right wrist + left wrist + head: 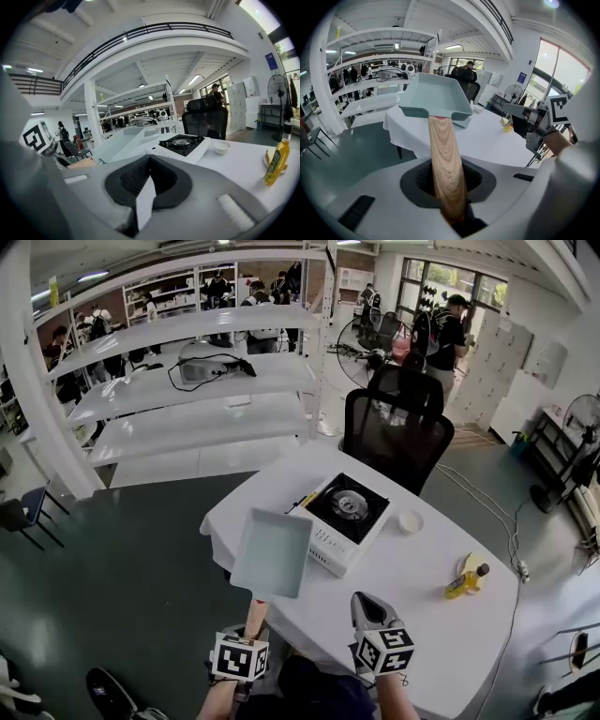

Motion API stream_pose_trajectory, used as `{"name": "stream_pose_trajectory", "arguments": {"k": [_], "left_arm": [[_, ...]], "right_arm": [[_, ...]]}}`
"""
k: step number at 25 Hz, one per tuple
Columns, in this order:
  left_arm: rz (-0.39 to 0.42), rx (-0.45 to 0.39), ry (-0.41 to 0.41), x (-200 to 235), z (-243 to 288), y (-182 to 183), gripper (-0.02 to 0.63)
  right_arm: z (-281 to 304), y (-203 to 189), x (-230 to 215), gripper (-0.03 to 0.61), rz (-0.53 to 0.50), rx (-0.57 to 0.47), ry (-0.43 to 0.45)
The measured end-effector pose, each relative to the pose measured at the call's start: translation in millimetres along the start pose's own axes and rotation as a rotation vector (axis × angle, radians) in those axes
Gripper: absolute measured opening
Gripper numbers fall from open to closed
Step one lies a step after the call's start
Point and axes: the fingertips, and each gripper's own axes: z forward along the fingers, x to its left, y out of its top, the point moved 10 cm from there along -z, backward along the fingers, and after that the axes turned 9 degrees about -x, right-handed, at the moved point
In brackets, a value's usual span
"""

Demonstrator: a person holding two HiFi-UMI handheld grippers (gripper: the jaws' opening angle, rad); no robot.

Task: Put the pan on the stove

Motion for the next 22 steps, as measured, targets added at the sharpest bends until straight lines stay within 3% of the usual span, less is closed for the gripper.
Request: {"name": "stream_pose_trajectory", "arguments": {"k": [10, 22], "left_arm": [[0.026, 0.039, -0.022, 18, 40, 51, 0.072], [0.082, 0.085, -0.111, 24, 99, 104, 0.072]], "right_arm": [[49, 6, -22, 0.002, 0.035, 0.029, -0.030], [89, 1, -54, 0.002, 0.088, 0.045, -0.114]]}}
